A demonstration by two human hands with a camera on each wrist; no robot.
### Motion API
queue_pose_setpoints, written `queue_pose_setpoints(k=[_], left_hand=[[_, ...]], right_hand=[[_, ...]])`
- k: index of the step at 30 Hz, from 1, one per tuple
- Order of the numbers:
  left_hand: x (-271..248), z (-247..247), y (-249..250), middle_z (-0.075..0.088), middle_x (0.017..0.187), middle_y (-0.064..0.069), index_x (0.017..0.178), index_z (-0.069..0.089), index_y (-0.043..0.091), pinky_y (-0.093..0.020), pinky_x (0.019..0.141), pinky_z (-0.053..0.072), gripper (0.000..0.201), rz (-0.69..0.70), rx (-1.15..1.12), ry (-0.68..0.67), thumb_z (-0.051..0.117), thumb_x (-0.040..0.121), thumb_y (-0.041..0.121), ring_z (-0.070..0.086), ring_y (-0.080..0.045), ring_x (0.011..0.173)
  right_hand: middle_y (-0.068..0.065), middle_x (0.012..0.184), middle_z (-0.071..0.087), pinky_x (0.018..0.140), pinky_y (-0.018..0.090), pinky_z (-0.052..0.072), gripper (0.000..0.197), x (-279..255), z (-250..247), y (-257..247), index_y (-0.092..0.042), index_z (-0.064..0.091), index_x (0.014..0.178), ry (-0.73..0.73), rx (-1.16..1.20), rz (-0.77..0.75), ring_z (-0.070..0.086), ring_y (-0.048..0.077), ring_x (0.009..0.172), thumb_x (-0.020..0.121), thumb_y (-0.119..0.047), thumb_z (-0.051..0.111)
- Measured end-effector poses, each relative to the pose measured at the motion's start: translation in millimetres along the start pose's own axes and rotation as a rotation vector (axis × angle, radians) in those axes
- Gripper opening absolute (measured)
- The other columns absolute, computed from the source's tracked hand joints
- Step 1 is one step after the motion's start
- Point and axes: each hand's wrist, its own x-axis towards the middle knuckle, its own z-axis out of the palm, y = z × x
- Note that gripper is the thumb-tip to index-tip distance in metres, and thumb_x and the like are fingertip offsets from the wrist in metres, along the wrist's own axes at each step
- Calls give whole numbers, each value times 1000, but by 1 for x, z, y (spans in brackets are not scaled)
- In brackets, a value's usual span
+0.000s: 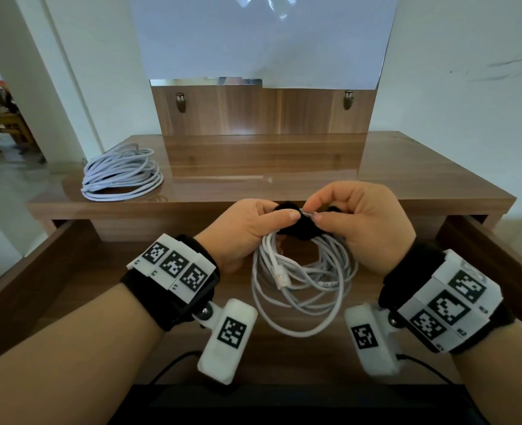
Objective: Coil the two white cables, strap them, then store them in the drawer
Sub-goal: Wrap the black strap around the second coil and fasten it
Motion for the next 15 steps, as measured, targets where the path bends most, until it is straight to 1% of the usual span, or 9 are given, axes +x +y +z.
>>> queue_pose_setpoints(k=[1,2,4,5,7,9,11,13,15], left_hand=[[1,0,0,67,90,-29,107,70,-2,-30,69,52,29,26,5,43,60,95,22,66,-25,70],[2,0,-1,71,93,-24,107,70,-1,-35,76,54,28,58,28,90,61,95,23,69,-25,75],[4,-3,-3,73,97,-23,103,73,4,-51,91,52,39,108,147,165,67,85,38,69,-36,90],[4,-4,-3,72,98,-24,101,73,6,-55,93,50,47,121,223,184,67,78,47,67,-39,94],[4,-8,-4,71,96,-24,97,73,8,-56,92,48,47,133,305,189,65,75,49,66,-40,94],[4,-8,-3,70,95,-25,95,72,7,-55,90,48,48,134,341,171,64,74,50,65,-40,92],[3,-5,-1,71,93,-21,95,72,9,-51,85,50,52,152,401,135,63,72,55,67,-35,87],[3,-1,-1,71,88,-18,94,69,8,-48,77,50,41,179,486,81,66,80,46,65,-26,76],[2,2,0,68,85,-19,94,65,5,-44,72,48,31,209,536,16,64,87,35,62,-24,73]], right_hand=[[10,50,58,51,18,45,10,0,-2,0,-6,70,84,-20,55,17,51,10,43,85,1,64],[9,51,61,52,17,45,10,0,-3,-1,-5,71,85,-48,79,27,52,10,43,86,2,63],[8,65,71,60,22,51,13,0,-4,-2,-7,70,91,-147,86,44,61,16,53,90,-1,59],[8,74,74,67,24,54,15,0,-4,-3,-8,69,96,-202,100,58,66,19,62,91,-1,57],[6,88,76,80,27,55,22,-1,-4,-4,-8,65,107,-297,115,85,72,17,80,88,3,59],[5,92,76,85,27,55,30,-2,-5,-5,-7,63,111,-340,121,94,72,16,88,85,7,62],[7,83,76,77,25,56,19,-2,-5,-7,-5,67,103,-269,117,84,73,18,78,86,4,62],[9,66,72,64,26,56,8,-1,-5,-6,-4,72,87,-149,102,63,68,20,58,87,-2,64],[6,51,65,58,28,54,10,-2,-4,-4,-7,75,75,-57,26,17,59,17,48,84,-11,70]])
